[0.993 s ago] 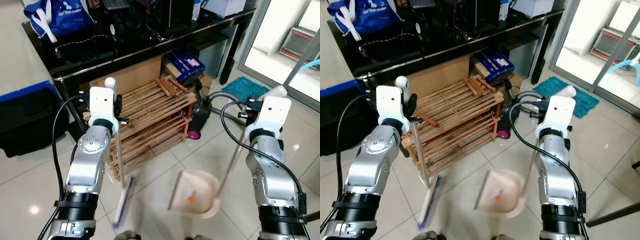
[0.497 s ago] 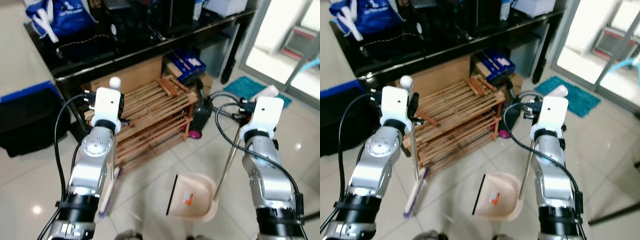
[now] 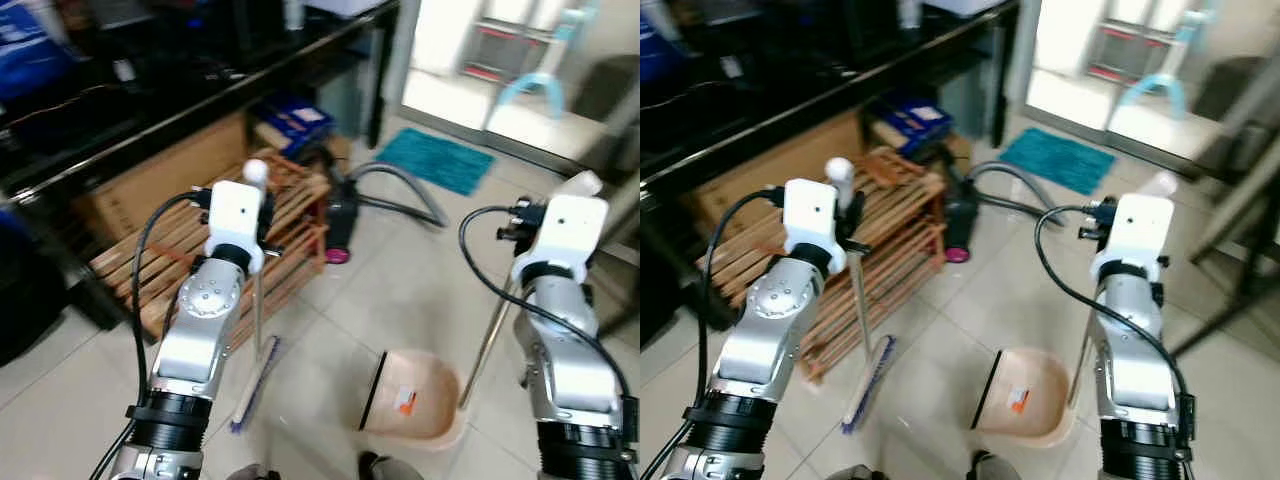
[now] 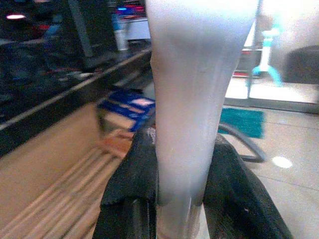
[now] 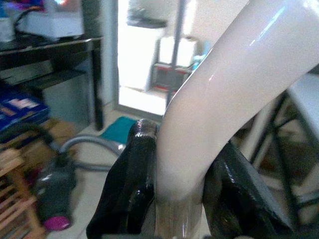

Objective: Sweep floor

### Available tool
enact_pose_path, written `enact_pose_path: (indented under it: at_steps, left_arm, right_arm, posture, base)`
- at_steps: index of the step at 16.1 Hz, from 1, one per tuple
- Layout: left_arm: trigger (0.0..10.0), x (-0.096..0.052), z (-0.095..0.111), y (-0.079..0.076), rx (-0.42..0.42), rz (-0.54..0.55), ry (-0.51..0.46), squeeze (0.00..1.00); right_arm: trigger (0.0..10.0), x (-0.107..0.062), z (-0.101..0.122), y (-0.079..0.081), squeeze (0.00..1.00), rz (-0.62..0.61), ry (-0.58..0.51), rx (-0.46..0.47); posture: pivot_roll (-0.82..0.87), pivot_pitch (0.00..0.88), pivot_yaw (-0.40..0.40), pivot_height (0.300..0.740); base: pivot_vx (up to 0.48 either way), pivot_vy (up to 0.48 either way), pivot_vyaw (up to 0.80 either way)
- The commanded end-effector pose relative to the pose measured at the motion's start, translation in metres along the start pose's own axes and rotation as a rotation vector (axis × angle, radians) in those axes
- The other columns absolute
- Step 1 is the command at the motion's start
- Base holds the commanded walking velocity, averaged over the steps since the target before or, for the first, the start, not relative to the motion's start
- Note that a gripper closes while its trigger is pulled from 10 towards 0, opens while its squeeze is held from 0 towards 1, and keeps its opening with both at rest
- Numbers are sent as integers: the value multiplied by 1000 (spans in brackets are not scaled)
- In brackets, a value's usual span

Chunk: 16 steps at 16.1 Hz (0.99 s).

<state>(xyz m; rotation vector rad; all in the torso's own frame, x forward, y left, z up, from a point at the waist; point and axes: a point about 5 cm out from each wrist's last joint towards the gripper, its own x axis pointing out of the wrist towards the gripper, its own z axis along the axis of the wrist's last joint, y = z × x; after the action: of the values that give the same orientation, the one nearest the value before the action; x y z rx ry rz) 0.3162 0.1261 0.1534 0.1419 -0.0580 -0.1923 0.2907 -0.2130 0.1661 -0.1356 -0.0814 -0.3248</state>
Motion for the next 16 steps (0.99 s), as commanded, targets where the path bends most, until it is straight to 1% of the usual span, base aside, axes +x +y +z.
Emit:
enact_pose_path:
  at_steps: [1,2,3,4,6,7,8,9,10,11,12,13,14,15,16]
  left_arm:
    - [10000,0,1,-1,-14,-22,-8,0]
    - [10000,1,2,-2,-19,-25,-6,0]
    - [10000,0,1,-2,-3,-28,5,0]
    - [10000,-1,1,-3,21,-35,3,0]
    - [10000,-7,-2,-6,56,-62,11,0]
    - [10000,-9,-5,-5,48,-68,22,0]
    - [10000,-11,-6,0,23,-57,30,0]
    - [10000,-12,-5,3,-28,-58,33,0]
    - [10000,-13,-4,4,-60,-79,24,0]
    - [10000,-13,-3,5,-70,-80,13,0]
    - [10000,-9,-1,4,-67,-65,9,0]
    - [10000,-6,8,2,-51,-66,-40,0]
    - [10000,-2,15,2,-73,-55,-66,0]
    - [10000,4,24,1,-94,-52,-102,0]
    - [10000,7,28,0,-89,-59,-121,0]
  right_arm:
    - [10000,-1,13,-3,0,-10,-49,-28]
    - [10000,-1,13,-4,0,-12,-49,-35]
    - [10000,-4,4,-5,0,-26,-7,-88]
    - [10000,-5,0,-2,0,-6,8,-83]
    - [10000,-8,-3,14,0,32,25,-32]
    - [10000,-9,-2,20,0,43,24,7]
    - [10000,-9,0,22,0,38,26,46]
    - [10000,-10,2,25,0,47,15,53]
    - [10000,-11,3,27,0,71,6,49]
    - [10000,-14,2,29,0,82,5,37]
    - [10000,-16,1,27,0,71,7,31]
    - [10000,-16,2,24,0,58,0,33]
    - [10000,-14,7,20,0,39,-27,16]
    - [10000,-10,17,15,0,25,-81,-24]
    - [10000,-8,21,14,0,26,-105,-41]
  posture:
    - [-60,35,55,740]
    - [-60,35,55,740]
    - [-52,41,46,740]
    - [-44,42,39,740]
    - [-36,44,32,740]
    - [-32,44,31,740]
    - [-29,46,32,740]
    - [-28,46,32,740]
    - [-31,51,35,740]
    - [-33,51,38,740]
    - [-32,59,38,740]
    - [-35,56,42,740]
    - [-39,54,48,740]
    - [-46,55,60,740]
    - [-46,55,60,740]
  base:
    - [0,0,-800]
    - [0,0,-800]
    - [0,0,-800]
    - [0,0,-800]
    - [0,0,-800]
    - [0,0,-800]
    - [0,0,-800]
    - [0,0,-800]
    - [0,0,-800]
    - [0,0,-800]
    - [0,0,-800]
    - [0,0,-800]
    - [0,0,-800]
    - [0,0,-800]
    - [0,0,-800]
